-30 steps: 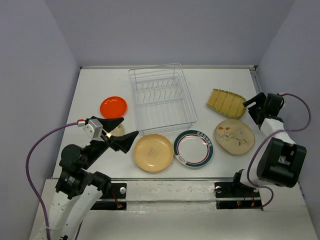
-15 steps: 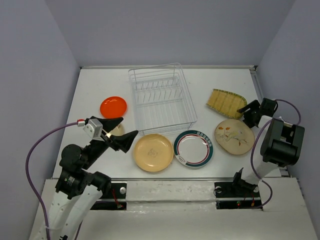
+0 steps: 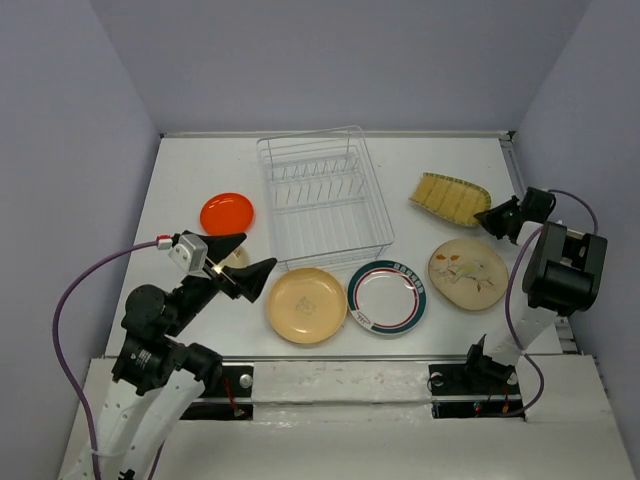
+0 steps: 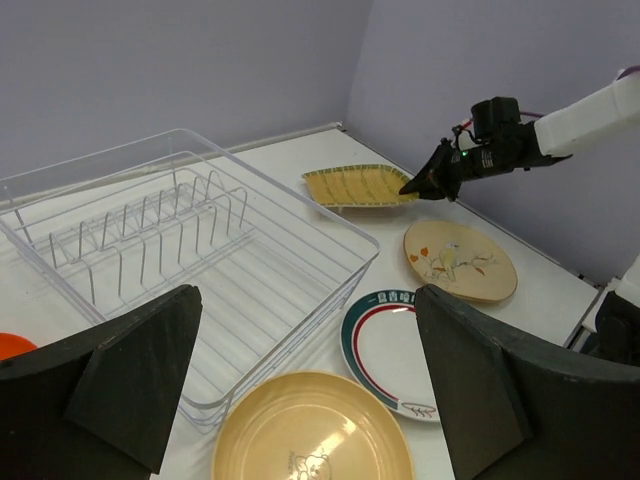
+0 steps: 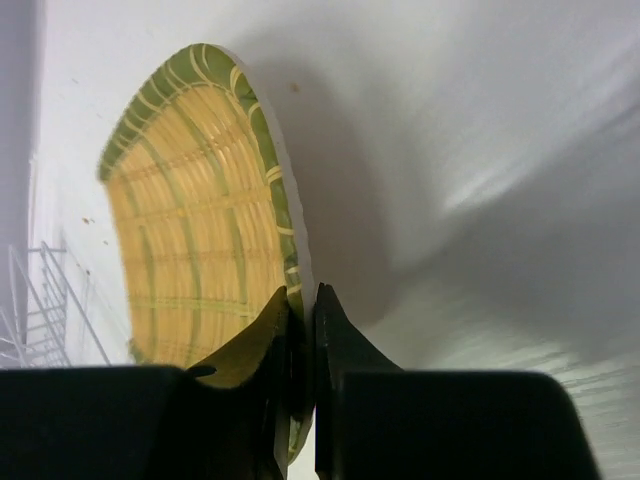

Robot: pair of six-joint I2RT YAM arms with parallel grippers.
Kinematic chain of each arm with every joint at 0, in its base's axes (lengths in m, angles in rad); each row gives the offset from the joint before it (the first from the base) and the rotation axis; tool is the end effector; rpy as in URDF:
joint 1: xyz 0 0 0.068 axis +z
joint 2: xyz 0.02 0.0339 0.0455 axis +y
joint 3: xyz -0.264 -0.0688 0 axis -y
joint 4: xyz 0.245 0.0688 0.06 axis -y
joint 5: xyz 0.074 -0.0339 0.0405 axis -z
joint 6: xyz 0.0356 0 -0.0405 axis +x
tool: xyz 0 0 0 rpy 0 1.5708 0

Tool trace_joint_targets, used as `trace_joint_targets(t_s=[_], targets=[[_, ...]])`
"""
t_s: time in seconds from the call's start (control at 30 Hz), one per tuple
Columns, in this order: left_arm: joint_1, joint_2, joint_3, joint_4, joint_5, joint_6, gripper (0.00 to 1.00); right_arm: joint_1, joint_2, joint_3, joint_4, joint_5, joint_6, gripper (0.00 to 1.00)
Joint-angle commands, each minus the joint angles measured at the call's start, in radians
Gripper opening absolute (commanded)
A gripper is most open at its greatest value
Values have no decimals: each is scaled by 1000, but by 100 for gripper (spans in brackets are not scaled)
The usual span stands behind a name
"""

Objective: Load the plates into the dish rack

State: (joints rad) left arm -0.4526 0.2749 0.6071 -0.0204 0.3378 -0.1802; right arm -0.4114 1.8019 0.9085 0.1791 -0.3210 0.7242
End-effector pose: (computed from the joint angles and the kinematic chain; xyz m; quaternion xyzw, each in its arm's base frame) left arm 0.0671 -0.0457 0.3548 0.2134 0.5565 -0.3420 0.7265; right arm 0.3365 -0.1346 0.1466 0.4270 0.7928 0.2075 0.3823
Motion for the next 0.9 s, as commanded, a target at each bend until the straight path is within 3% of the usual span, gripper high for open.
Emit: trace_joint_targets(t_s=[0.0, 0.1, 0.23, 0.33, 0.67, 0.7, 0.87], targets=[[-3, 18, 42, 25, -28, 8, 99, -3, -154, 111, 17, 117, -16, 7], [-1, 20, 42, 27, -43, 2, 99, 15, -255, 191, -48, 186, -40, 7], [-1, 20, 42, 25, -72, -10, 99, 200, -427, 334, -182, 449, -210, 7], [-1, 20, 37, 22, -120, -24, 99, 313, -447, 489, -269, 549, -301, 7], [0, 79, 48, -42, -230, -45, 99, 765, -277, 1004, -572, 900, -554, 7], [-1, 86, 48, -44, -235, -45, 99, 842, -206, 1059, -601, 940, -571, 7], [2, 115, 56, -64, -258, -47, 99, 965, 25, 1371, -782, 1088, -626, 7]])
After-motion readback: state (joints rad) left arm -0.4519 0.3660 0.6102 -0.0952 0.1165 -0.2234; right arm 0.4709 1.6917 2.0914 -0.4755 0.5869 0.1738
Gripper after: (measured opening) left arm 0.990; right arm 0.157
